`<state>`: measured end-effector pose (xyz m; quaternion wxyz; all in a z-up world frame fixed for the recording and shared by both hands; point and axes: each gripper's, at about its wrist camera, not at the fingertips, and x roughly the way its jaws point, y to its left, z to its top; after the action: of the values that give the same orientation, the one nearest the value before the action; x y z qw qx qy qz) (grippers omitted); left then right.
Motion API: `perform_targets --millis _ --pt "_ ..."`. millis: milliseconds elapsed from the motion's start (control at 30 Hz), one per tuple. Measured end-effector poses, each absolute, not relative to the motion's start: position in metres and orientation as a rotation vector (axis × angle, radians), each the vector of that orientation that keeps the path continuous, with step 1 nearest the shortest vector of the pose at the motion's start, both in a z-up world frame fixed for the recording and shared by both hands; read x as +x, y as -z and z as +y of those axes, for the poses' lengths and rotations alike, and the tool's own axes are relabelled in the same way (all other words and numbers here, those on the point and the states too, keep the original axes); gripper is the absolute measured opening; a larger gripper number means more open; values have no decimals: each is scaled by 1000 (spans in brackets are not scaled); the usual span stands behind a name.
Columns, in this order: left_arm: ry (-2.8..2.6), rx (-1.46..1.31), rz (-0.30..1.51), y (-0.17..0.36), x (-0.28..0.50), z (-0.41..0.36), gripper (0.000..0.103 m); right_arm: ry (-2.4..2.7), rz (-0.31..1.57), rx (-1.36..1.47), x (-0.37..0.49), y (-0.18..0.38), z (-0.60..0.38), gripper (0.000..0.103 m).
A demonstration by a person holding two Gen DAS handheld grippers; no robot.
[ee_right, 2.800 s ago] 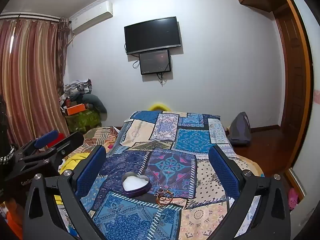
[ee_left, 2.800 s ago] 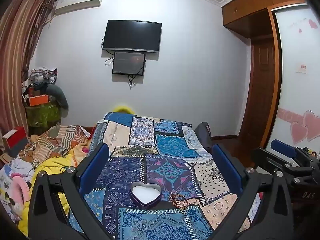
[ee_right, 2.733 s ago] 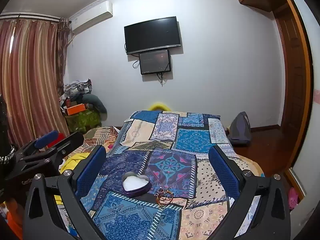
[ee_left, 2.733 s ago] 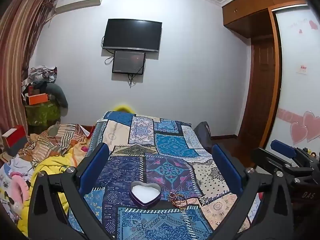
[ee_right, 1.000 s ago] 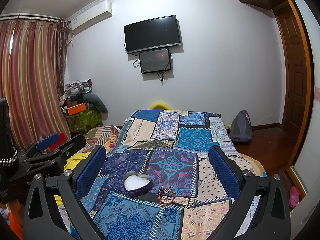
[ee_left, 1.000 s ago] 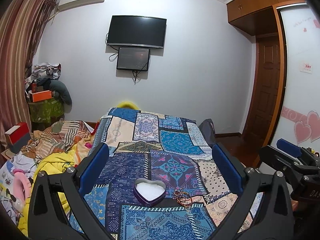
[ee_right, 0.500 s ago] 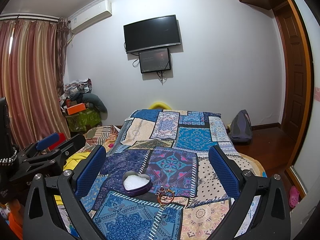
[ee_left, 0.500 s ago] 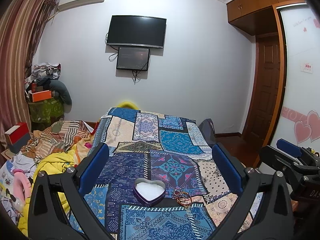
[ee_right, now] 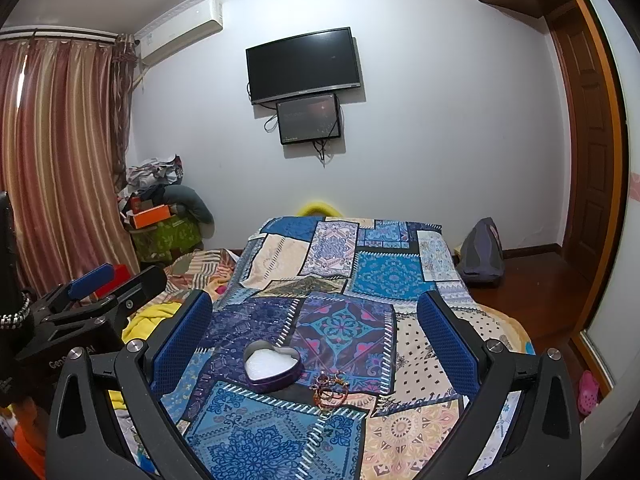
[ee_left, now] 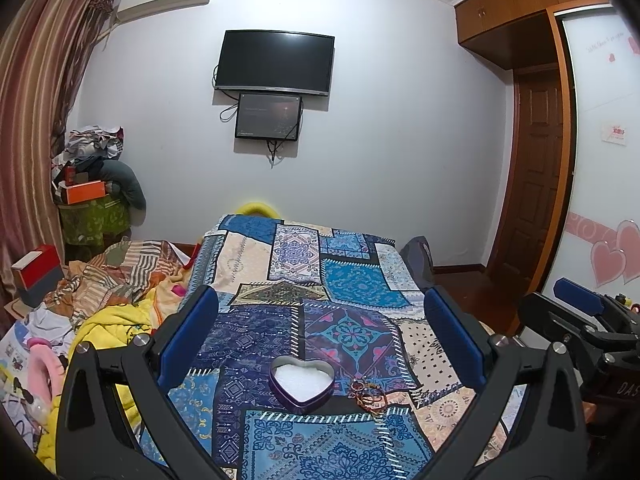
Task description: Organize jewelry
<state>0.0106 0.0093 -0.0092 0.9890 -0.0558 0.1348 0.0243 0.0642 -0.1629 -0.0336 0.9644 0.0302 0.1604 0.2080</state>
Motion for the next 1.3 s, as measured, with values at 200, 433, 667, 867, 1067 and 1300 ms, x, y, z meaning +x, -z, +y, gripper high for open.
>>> perform_targets --millis 200,433,667,867,1067,1300 --pt "-63 -109 286 13 17 10 103 -404 359 46 76 47 -163 102" --pt "-62 -98 345 26 36 9 103 -353 466 7 104 78 -168 102" --pt "-57 -72 486 64 68 12 103 -326 614 12 134 111 -184 102" --pt "-8 -76 658 109 100 14 103 -387 751 22 155 147 -186 88" --pt "37 -83 816 155 125 14 87 -502 891 7 173 185 -171 66" --pt "123 -124 920 187 138 10 69 -602 972 -40 181 211 -150 50"
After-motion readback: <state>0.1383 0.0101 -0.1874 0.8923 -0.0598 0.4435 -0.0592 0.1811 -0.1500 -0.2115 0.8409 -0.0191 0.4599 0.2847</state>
